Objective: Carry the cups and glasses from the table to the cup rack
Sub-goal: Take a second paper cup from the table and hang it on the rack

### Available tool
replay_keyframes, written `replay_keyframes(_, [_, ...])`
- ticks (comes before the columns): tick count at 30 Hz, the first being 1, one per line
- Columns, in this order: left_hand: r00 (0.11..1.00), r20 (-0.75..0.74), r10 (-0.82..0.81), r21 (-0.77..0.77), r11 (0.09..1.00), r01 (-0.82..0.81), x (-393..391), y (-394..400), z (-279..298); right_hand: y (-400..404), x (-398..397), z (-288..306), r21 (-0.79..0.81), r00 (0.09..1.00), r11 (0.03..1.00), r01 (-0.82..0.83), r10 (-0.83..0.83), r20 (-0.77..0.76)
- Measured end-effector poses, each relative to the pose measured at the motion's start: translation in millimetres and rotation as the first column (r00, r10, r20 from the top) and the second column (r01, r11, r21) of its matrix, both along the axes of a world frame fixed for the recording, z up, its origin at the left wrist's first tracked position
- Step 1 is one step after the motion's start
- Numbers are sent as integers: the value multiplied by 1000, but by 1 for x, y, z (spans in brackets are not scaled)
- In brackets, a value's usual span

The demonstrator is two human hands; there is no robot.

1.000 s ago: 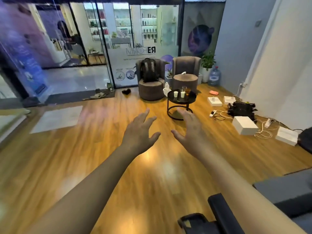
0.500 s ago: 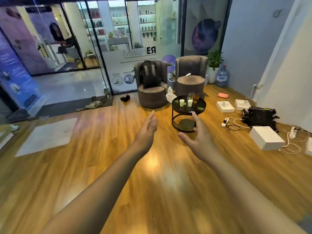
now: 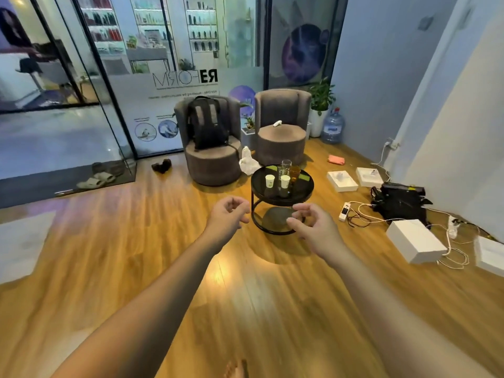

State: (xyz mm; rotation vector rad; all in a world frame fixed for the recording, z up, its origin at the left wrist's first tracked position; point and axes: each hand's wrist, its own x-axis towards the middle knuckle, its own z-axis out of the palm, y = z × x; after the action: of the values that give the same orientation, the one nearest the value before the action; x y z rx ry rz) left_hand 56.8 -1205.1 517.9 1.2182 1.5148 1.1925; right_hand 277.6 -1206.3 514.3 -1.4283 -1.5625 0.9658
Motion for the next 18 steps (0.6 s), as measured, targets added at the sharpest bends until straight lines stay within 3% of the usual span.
replay_keyframes(7, [944,-298,-139,-49,990,131,-31,219,-18,200,-39,-24,-50,997,998,49,-45,61])
replay_keyframes(13, [887,-396,-238,-172,968,183,-37,362,-48,335,-41,-50,-166,991,983,71,-51,123])
replay_keyframes(18, [888,-360,-285,-246,948,204,-28,479,-96,444,-33,-91,-225,990,974,26,7,143])
